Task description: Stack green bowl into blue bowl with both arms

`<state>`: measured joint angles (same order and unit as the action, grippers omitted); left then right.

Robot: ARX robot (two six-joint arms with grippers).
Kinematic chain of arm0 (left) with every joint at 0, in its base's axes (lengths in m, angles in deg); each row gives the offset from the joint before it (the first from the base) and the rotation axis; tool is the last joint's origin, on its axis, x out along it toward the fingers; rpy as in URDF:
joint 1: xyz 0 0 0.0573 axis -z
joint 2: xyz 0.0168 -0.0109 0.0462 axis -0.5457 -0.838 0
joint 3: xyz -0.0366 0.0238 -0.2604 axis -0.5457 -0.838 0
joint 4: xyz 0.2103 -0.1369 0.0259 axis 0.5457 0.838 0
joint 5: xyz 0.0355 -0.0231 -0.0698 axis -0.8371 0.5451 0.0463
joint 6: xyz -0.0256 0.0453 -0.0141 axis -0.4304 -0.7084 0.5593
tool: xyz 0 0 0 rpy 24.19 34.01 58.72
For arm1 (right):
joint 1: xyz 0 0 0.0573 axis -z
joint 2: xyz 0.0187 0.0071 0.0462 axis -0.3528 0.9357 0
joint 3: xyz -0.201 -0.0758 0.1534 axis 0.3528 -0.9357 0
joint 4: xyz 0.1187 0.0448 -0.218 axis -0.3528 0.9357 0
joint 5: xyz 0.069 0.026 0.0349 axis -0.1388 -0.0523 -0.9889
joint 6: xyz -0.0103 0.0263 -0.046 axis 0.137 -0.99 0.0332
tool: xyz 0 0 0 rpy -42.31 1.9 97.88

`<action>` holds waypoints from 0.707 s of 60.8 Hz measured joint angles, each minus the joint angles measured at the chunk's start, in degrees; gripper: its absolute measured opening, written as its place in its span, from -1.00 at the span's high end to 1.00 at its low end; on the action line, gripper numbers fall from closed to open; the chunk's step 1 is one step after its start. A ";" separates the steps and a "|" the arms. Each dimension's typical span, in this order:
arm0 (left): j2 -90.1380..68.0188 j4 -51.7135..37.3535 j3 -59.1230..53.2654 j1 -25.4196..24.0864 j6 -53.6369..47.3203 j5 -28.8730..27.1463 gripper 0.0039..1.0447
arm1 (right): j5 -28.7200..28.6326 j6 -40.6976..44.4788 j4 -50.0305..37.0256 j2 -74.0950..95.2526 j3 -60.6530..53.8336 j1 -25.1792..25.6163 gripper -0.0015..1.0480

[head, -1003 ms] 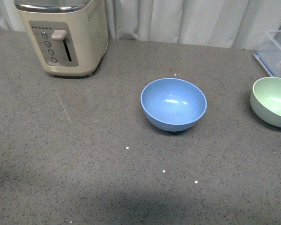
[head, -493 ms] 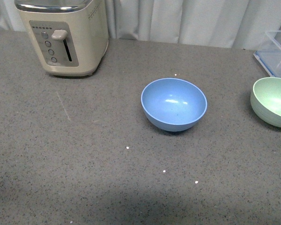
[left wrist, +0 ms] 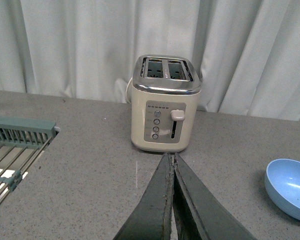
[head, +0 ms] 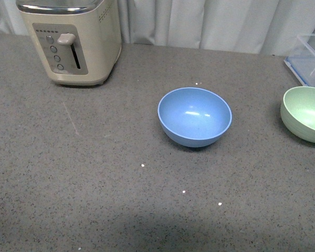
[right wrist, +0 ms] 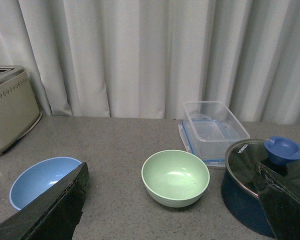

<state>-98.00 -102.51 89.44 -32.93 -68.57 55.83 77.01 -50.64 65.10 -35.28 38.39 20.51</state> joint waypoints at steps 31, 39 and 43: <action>12.04 13.62 0.02 0.00 -0.02 0.04 0.93 | 0.00 0.00 0.00 0.00 -0.02 0.00 -0.83; 17.16 17.51 0.02 0.00 -0.02 0.13 0.93 | 0.00 0.00 0.00 0.00 0.00 0.00 -0.83; 17.18 17.62 0.02 0.00 -0.02 0.13 0.93 | 0.00 0.00 0.00 0.00 -0.02 0.00 -0.83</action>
<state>-80.82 -84.90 89.46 -32.93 -68.59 55.96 77.01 -50.64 65.10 -35.28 38.37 20.51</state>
